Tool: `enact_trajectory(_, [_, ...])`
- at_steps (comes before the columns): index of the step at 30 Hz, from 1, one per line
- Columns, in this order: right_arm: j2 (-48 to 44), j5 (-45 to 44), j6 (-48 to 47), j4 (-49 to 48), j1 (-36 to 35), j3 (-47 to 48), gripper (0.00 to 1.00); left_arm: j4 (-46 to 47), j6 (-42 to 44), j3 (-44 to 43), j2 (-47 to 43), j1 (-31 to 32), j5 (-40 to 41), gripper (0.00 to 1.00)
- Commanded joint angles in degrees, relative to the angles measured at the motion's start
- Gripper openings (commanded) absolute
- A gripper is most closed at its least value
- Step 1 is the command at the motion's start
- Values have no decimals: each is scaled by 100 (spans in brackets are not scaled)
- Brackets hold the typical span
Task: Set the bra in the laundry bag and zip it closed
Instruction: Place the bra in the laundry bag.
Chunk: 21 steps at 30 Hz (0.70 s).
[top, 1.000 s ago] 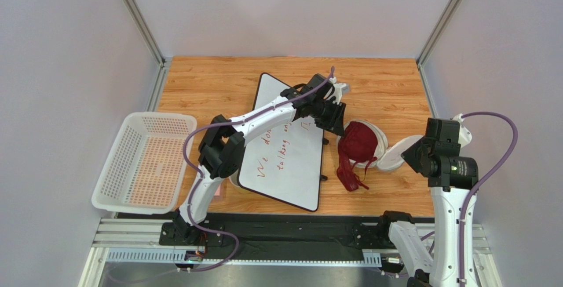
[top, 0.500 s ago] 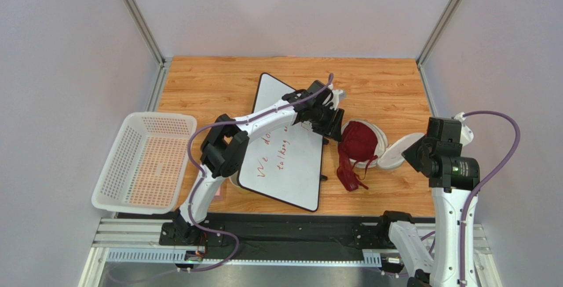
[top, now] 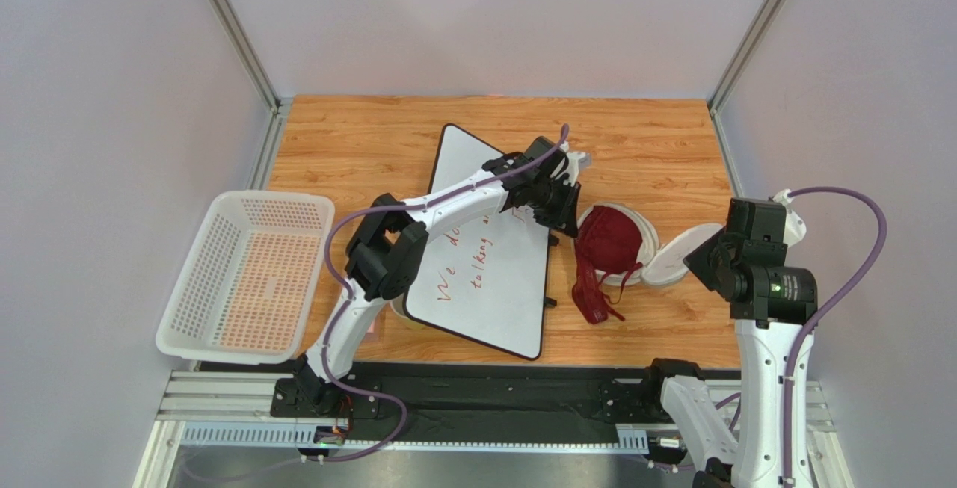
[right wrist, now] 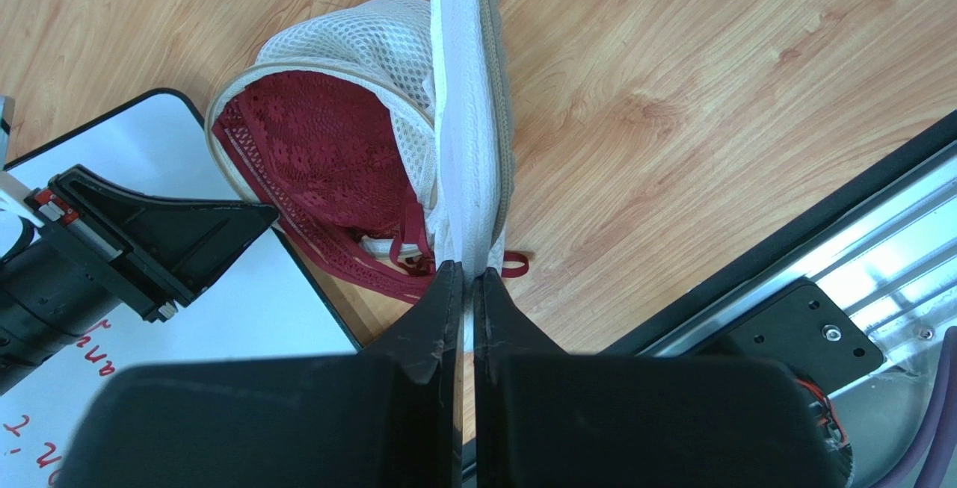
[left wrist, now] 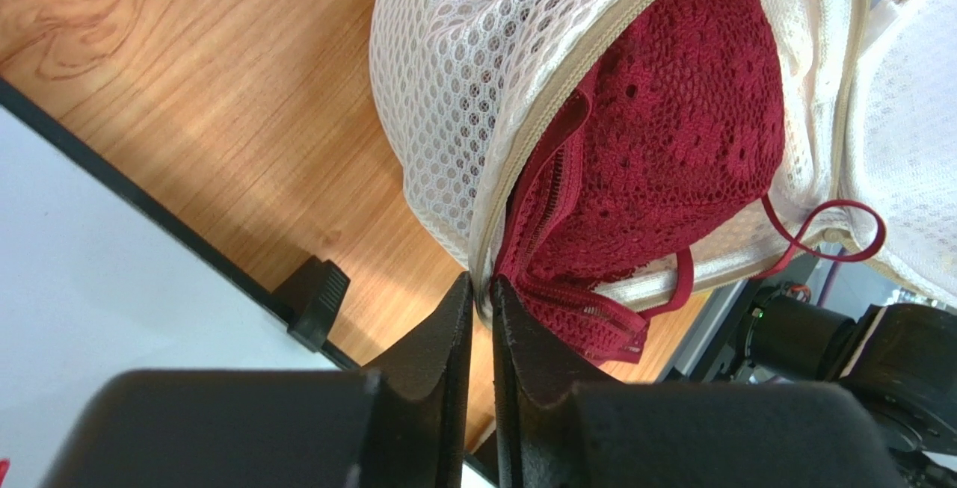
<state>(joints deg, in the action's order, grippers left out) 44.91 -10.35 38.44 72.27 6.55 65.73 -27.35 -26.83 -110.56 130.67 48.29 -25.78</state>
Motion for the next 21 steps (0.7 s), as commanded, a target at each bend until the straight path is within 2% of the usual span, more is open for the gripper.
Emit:
enact_trajectory(1, [-43, -2, -126, -46, -31, 229, 0, 143, 11, -395, 142, -4, -252, 11])
enact_trajectory(2, [-52, -28, -134, -64, -31, 212, 0, 117, 2, -483, 143, -4, -304, 5])
enact_trajectory(4, [-43, -46, -196, -64, -31, 212, 0, -15, 81, -571, 117, 5, -322, 0])
enact_trajectory(7, [9, -440, -406, 41, -83, 492, 0, -278, 99, -633, -119, 48, -375, 0])
enact_trajectory(11, [229, -1021, -732, 488, -224, 1265, 0, -253, -155, 6, -884, 189, -454, 0])
enact_trajectory(15, [308, -873, -899, 718, -312, 1767, 0, -138, -464, 413, -1325, 207, -578, 0])
enact_trajectory(17, [221, -846, -908, 605, -321, 1479, 0, -226, -359, 404, -1255, 189, -393, 0])
enact_trajectory(18, [151, -829, -917, 491, -321, 842, 0, -244, -323, 378, -1063, 189, -288, 0])
enact_trajectory(21, [-69, -635, -847, 60, -321, 12, 0, -829, -183, -218, -597, 180, -445, 0])
